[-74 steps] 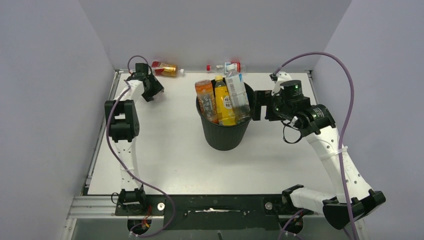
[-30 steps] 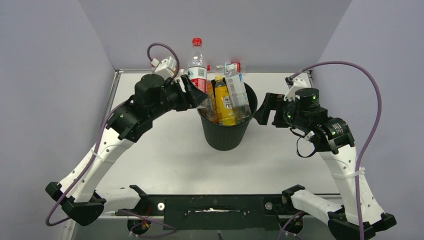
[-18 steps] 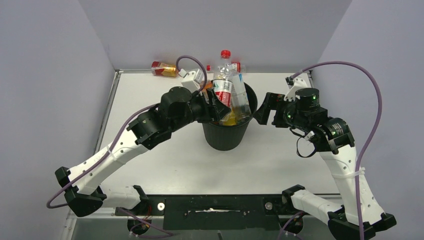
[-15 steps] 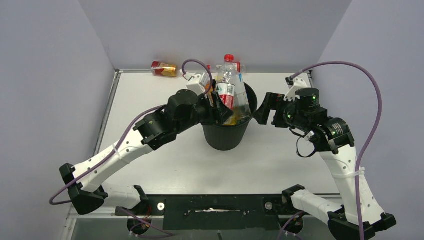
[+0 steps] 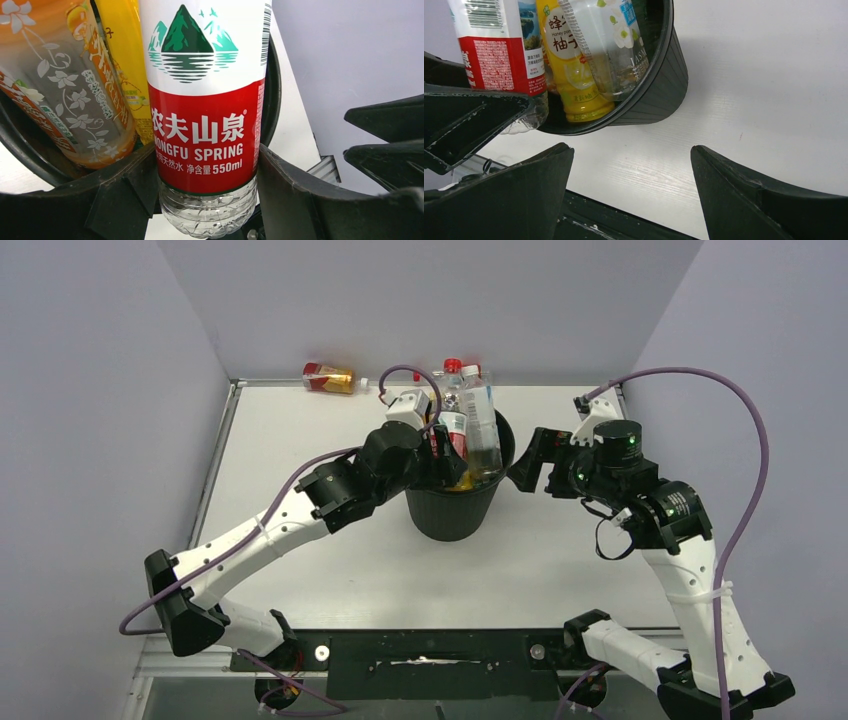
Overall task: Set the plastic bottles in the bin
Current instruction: Place the plastic bottle in the trash bin.
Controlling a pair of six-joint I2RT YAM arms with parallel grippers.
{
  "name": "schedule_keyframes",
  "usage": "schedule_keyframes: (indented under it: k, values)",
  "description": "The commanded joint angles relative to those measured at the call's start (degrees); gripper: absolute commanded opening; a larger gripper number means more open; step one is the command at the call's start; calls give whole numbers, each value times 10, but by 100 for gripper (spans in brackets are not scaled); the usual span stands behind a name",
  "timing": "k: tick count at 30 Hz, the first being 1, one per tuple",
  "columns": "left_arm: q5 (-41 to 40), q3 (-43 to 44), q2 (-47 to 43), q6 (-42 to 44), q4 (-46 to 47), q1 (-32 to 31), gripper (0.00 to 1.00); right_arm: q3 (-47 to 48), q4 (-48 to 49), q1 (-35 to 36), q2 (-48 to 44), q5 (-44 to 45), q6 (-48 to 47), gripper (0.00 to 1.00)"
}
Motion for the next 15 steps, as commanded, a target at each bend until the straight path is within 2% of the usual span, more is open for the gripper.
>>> schedule_keyframes:
  k: [1,2,3,4,15]
  values:
    - [-16,25,4,1,-4,-3,64,-1,26,4,-8,-9,4,92]
    - [-18,27,5,0,-8,-3,68,-2,26,5,-8,-8,4,92]
    - [-19,28,5,-2,-13,-3,82,-3,27,5,-8,-9,4,92]
    - [-20,30,6,-2,-19,-4,87,-4,28,5,-8,-11,4,92]
    - [-45,35,-30,-8,-65,-8,88,-16,32,5,-11,-15,5,92]
